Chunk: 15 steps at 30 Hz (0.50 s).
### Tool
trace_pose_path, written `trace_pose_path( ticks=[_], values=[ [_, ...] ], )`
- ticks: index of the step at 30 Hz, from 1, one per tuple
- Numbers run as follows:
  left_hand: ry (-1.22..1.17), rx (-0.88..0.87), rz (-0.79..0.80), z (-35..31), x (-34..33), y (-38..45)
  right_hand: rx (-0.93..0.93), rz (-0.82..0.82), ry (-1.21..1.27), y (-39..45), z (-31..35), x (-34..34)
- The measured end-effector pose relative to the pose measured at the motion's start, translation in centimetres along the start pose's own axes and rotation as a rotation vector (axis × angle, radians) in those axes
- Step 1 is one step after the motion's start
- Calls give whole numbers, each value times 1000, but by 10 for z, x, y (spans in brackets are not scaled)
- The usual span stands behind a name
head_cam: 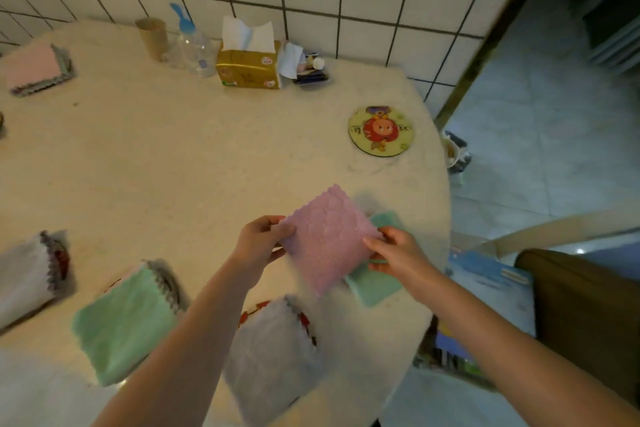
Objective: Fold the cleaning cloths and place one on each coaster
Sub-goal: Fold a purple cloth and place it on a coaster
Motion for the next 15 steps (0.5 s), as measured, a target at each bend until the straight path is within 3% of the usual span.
trace_pose_path(
  ticks=[7, 15],
  values=[
    [108, -53, 73, -41, -74, 32, 63, -101, -7, 15, 33, 72],
    [278, -162, 40, -118, -137, 133, 75, -213, 26, 118, 106, 114]
  ],
)
Point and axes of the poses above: each hand's wrist, its own y-axis towards the middle knuckle, its own x-axis out of the back of the hand, z = x × y, the point moved 3 cm from there along y, towards the middle knuckle, and after that the axes turned 1 degree about -x, right-handed, at the moved point
